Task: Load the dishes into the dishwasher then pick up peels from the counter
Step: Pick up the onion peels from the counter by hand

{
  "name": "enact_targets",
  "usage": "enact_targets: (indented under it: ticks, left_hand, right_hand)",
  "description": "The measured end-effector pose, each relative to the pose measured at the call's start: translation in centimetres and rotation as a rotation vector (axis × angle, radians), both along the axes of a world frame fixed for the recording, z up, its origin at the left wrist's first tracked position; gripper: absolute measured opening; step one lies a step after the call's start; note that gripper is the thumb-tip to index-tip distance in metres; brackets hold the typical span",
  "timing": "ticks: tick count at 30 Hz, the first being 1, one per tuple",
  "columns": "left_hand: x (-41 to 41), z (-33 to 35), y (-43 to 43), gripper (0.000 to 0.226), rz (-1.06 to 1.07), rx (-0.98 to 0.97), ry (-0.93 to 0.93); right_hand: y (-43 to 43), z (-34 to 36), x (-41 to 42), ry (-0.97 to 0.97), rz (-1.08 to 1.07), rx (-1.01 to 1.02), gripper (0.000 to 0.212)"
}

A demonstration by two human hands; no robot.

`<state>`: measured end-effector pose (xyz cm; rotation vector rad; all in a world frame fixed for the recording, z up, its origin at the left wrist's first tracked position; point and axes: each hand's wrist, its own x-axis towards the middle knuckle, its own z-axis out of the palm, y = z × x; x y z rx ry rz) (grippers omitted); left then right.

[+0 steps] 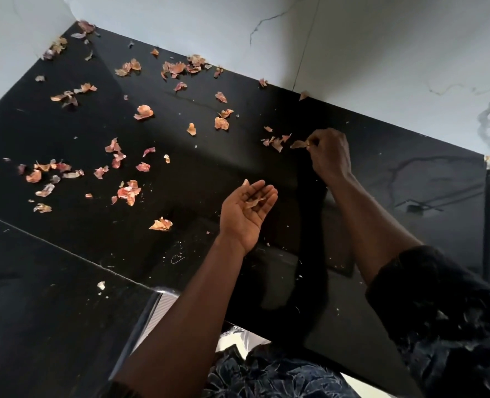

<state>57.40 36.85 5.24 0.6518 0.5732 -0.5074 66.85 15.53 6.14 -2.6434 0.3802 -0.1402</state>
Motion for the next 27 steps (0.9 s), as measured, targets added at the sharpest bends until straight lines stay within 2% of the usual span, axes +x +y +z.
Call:
enact_targets:
  ticks: [3,8,13,15,19,24,27]
  left_hand:
    - [0.8,-0.1,-0.9,0.045,-0.029,-0.03,-0.003]
    - [1.3,-0.1,-2.5,0.05,-0.063,-0.059,0.002]
    - [1.2,-0.2,-3.3,0.049,-0.091,-0.021,-0.047]
    - [1.0,-0.1,-3.5,0.048,-0.112,-0.025,-0.04]
    - [0.3,-0.3,-3.6,0.039,-0.112,-0.042,-0.013]
    - [0.2,-0.8,-3.1,0.037,0.005,-0.039,0.016]
    - [-0.2,-0.8,-2.7,0.036,0.032,-0.047,0.019]
  right_hand:
    - [0.2,1.0,-2.4,-0.084,-0.046,0.096,0.014]
    - [3.0,1.9,-6.6,-0.127,0.149,0.174,0.014]
    - [3.8,1.7,-9.0,-0.122,0.146,0.195,0.015]
    - [4.0,1.9,-9.3,-0.107,0.15,0.211,0.016]
    - [5.5,2.8,-9.4,0.029,0.348,0.234,0.021]
    - [3.8,2.3,-5.1,-0.048,0.192,0.147,0.027]
    - [4.0,0.9,-3.1,0.051,0.285,0.033,0.03]
